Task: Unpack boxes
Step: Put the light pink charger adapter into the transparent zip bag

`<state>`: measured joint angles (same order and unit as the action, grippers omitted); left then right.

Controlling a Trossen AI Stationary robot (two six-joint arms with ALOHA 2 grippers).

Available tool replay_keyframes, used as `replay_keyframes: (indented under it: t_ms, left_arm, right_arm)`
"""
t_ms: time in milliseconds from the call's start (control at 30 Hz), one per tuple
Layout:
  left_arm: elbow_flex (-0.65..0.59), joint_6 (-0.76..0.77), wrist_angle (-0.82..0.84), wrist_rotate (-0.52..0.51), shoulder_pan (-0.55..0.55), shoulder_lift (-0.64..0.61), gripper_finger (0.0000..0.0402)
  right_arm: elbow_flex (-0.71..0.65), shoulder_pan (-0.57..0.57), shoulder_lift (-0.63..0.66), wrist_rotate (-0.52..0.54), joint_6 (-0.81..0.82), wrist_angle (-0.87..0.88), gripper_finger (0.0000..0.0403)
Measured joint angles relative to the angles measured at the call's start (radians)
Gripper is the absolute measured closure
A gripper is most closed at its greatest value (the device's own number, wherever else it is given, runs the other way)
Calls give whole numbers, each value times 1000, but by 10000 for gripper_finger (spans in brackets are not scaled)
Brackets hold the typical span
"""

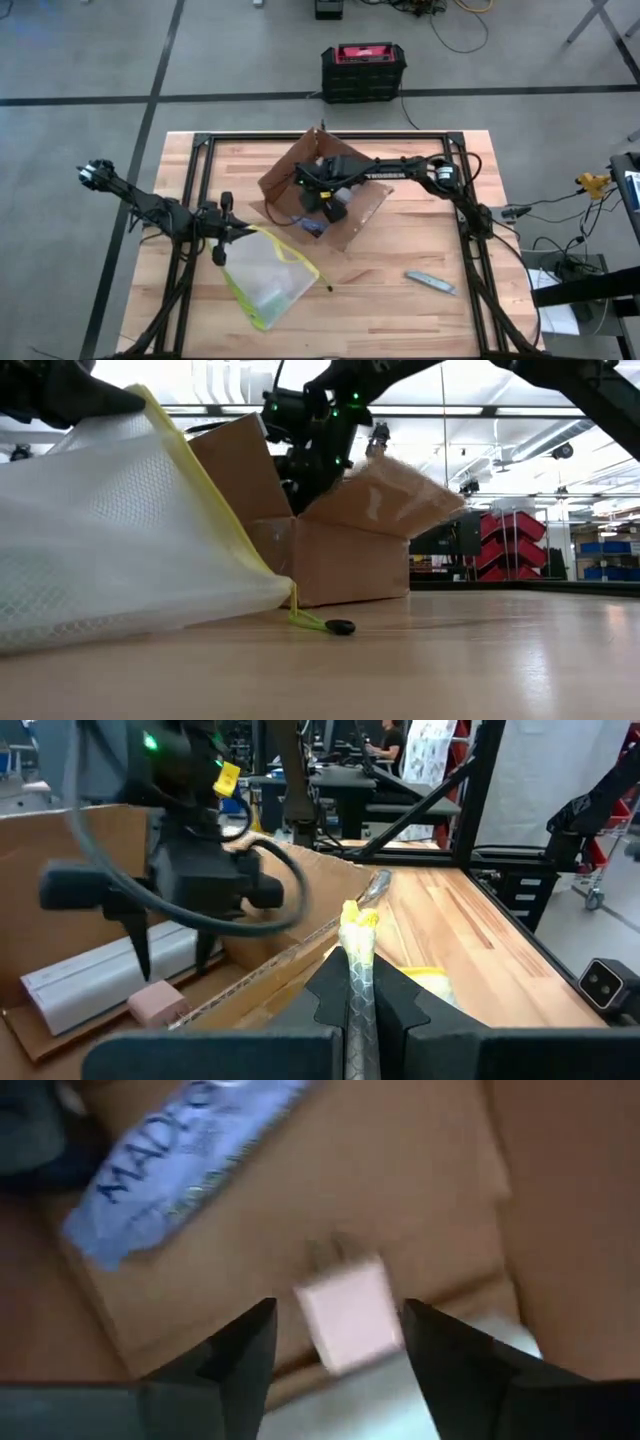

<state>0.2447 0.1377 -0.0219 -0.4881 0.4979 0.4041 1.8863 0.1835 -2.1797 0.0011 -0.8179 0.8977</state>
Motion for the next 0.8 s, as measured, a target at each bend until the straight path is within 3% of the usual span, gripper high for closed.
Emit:
replay_keyframes:
  t_ms: [133, 433, 800]
  left_arm:
    - [0, 31, -2, -36, 0, 10, 401]
    - [0, 67, -6, -125, -1, 22, 401]
    - [0, 90, -30, -158, -2, 30, 401]
  right_arm:
    - [-17, 41, -3, -110, 5, -4, 160]
    - [-40, 70, -12, -147, -118, -90, 117]
    - [-6, 98, -102, -204, -197, -43, 138]
